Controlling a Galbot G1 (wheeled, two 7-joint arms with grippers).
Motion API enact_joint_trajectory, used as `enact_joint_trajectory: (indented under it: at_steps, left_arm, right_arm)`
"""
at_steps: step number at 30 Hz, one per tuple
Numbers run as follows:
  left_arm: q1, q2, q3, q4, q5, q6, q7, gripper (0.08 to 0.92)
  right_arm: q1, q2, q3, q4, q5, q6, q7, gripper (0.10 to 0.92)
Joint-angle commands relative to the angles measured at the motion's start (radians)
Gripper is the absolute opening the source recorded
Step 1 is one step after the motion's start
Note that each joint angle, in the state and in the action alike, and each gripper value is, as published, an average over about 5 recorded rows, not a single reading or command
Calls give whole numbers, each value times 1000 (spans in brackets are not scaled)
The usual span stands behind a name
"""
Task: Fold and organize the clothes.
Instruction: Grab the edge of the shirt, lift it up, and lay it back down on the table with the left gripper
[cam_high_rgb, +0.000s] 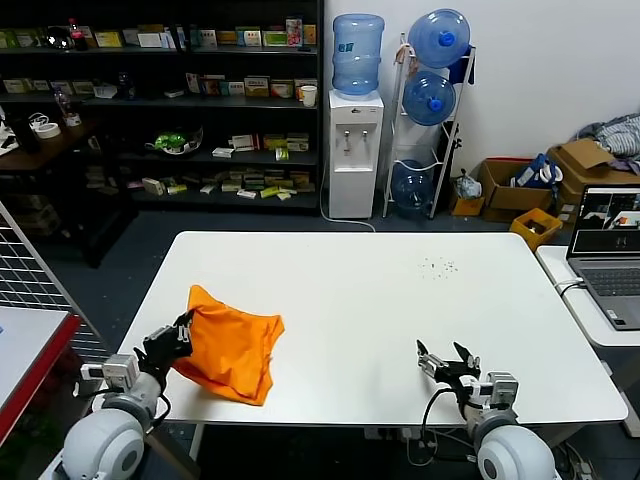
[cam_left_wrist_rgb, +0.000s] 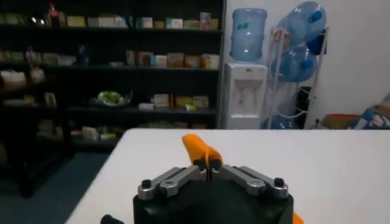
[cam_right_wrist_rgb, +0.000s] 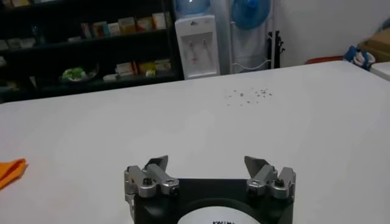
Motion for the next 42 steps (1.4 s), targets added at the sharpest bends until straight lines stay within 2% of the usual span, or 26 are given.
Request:
enact_joint_trajectory:
  at_steps: [1,7,13,17,20,22,24,26,29,31,33,36,38,42]
  left_arm:
    - [15,176,-120,105,11,-38,-8,100]
    - [23,229,-156,190,-35,-54,-3,100]
    - [7,248,-161,213,-47,-56,-1,100]
    - [3,252,-141,175,-58,-51,-14,100]
    - [4,216,-96,82,-105,-11,-56,100]
    - [-28,154,-3,-4,-163,36,-112,100]
    - [-93,67,149,-69,-236,79,-188,100]
    - [-201,-54,338,-90,-321,111,-286,100]
    - [-374,-242,560,-26,-403,135,-412,100]
    - [-459,-362,648,50,-426,137,-462,100]
    - [-523,-477,701,136,-433,136,-488,100]
    - [-581,-600,733,273,-402,131,-490,100]
    - [-603,-652,744,352,-363,126,-478,100]
    - [-614,-704,750,449,-273,112,-445,100]
  right_arm:
    - [-5,2,4,2,0,5,-2,823]
    - [-6,2,9,4,-1,8,-2,823]
    - [-6,2,10,10,0,6,1,823]
    - [-12,5,14,12,-2,7,1,823]
    - [-20,17,20,13,-8,9,1,823]
    - [-28,27,24,17,-15,9,1,823]
    - [-39,38,29,25,-23,9,2,823]
    - [-55,48,38,36,-32,8,3,823]
    - [-76,62,53,54,-42,7,5,823]
    - [-89,70,63,66,-46,6,6,823]
    - [-100,78,72,77,-50,6,6,823]
    - [-109,88,81,85,-52,6,6,823]
    - [-112,92,83,87,-53,7,5,823]
    - [-114,95,84,88,-53,10,3,823]
